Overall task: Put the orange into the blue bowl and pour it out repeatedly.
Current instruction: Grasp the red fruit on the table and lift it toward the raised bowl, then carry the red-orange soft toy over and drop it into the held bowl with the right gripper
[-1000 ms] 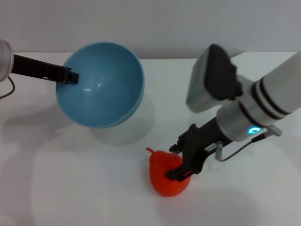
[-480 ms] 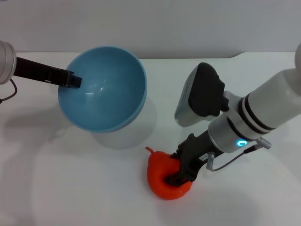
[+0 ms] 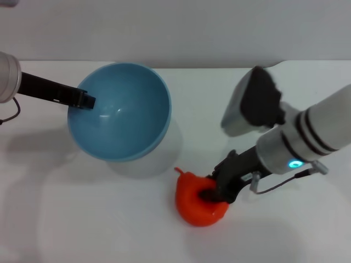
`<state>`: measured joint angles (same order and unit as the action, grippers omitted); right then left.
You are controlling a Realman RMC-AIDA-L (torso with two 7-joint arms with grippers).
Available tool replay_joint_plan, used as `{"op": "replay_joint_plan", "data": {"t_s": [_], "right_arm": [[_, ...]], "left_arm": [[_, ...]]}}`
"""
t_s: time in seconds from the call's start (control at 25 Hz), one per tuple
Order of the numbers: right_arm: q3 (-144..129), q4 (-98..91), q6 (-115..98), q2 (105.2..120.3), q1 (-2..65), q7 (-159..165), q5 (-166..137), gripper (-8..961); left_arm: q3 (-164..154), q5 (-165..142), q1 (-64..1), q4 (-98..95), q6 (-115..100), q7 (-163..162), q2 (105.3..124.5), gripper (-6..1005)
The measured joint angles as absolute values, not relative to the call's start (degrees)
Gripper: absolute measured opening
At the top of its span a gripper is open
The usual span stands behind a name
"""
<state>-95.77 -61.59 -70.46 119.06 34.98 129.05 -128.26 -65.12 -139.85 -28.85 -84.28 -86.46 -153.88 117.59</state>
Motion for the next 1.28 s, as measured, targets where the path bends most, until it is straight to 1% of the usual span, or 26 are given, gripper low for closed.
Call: {"op": "replay_joint_plan", "data": {"t_s": [0.2, 0.44, 0.6, 0.72, 0.88, 1.28], "right_arm": [[-88.13, -66.81, -74.26, 119.0, 30.3, 128.84, -128.05, 229], [-76.62, -71.89, -80.71, 119.28, 26.0, 126.31, -126.48, 130], [-65.86, -75.77, -87.75, 119.24, 23.91, 120.56, -118.92, 114], [-58.65, -78.48, -94.51, 119.02, 22.83, 114.36, -107.57, 101], [-54.66, -81.56, -99.65, 118.86, 22.61, 110.75, -98.62, 85], [-64.47, -81.37, -97.03, 118.93, 25.2, 111.79, -107.49, 26]], "left_arm": [[-65.58, -140.95, -29.71, -84.07, -86.95, -153.84, 117.6, -1], [-67.47, -143.42, -31.03, -83.21, -87.76, -153.89, 117.83, -1], [-69.84, -143.45, -32.41, -80.75, -87.79, -153.91, 117.88, -2], [-73.35, -143.11, -34.26, -77.95, -87.87, -154.04, 118.01, -2], [-79.79, -142.24, -36.88, -75.58, -87.64, -155.67, 118.41, -2], [-88.48, -138.24, -42.83, -74.75, -86.46, -161.45, 118.75, -1]]}}
